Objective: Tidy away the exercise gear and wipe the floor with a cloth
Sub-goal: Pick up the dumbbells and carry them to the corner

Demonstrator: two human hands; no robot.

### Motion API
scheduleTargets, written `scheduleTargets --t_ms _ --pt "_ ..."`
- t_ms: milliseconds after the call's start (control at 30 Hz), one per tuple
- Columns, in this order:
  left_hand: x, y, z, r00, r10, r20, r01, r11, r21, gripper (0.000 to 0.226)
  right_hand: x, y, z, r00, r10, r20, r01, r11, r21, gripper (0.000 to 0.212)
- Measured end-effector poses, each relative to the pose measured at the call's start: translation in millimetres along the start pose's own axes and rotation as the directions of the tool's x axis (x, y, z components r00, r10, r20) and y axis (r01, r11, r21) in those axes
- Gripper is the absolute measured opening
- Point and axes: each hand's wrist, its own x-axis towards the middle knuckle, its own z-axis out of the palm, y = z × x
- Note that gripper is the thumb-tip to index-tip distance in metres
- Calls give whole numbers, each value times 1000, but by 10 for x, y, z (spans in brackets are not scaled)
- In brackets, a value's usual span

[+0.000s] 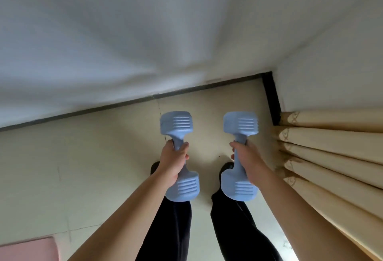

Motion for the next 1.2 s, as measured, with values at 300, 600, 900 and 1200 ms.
scheduleTargets --t_ms 300,600,900,1200 --pt "1954 -903 623 1000 -8 -2 8 998 61 7 1955 907 530 995 -95 -16 86 952 -294 12" --pt "3085 -658 1315 995 77 63 -72 994 -80 16 3264 479 822 965 -257 -50 225 911 -345 26" --pt "3369 -555 1283 988 122 91 -108 983 -146 24 3524 92 932 941 -338 -35 304 884 -354 38" --pt "3183 -381 1171 978 133 161 -113 985 -128 34 3287 -20 903 939 -342 44 330 856 -399 56"
